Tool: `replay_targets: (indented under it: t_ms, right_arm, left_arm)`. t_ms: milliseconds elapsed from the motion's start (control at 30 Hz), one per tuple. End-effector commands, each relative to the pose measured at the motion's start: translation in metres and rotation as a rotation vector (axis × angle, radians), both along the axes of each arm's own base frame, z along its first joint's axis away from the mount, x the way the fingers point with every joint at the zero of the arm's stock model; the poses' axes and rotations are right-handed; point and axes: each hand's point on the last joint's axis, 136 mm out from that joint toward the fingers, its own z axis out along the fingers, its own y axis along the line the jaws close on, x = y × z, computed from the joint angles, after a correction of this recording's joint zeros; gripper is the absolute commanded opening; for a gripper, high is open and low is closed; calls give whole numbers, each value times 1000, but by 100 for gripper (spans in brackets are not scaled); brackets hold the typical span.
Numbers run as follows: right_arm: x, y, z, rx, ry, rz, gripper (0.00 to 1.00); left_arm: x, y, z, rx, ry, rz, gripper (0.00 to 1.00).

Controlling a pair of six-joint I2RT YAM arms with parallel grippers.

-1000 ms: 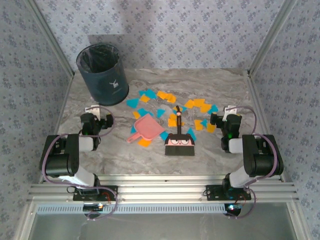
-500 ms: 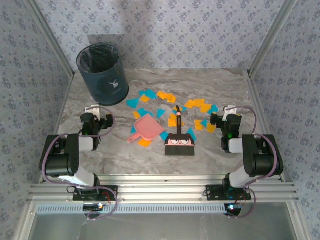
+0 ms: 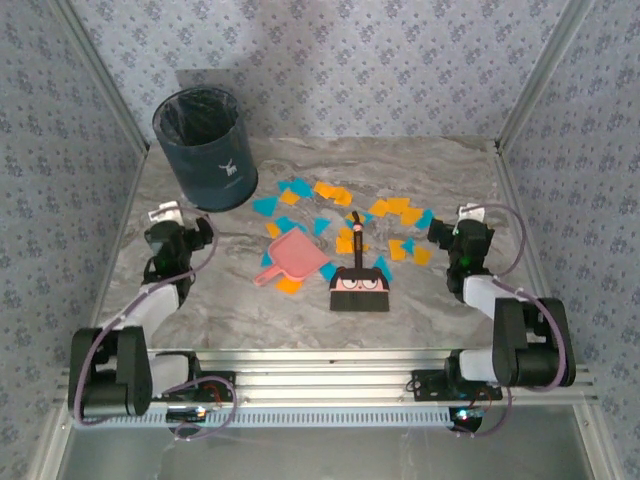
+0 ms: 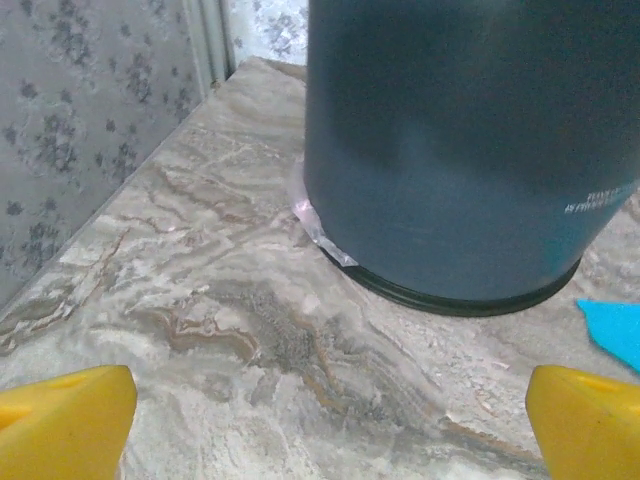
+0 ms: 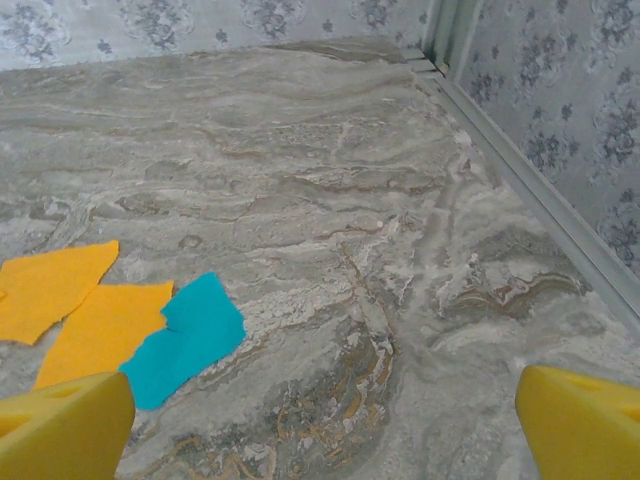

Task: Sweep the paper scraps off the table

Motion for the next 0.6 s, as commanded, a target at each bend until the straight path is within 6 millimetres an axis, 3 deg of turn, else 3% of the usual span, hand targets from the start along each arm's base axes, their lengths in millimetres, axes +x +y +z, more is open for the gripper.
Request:
replay_targets:
  t_ms: [0,167,567]
  right_arm:
    - [-16,-4,-6,103,146,-78,100]
    - [-36,7,-3,175,222,-62,100]
    - [-70,63,-4,348,298,118,100]
  left_arm:
    - [-22,-3,-11,-128,172,78,99]
    - [-33,-47,-7,-270,311,-23,99]
    - [-58,-151,-10,-240,585,-190,97]
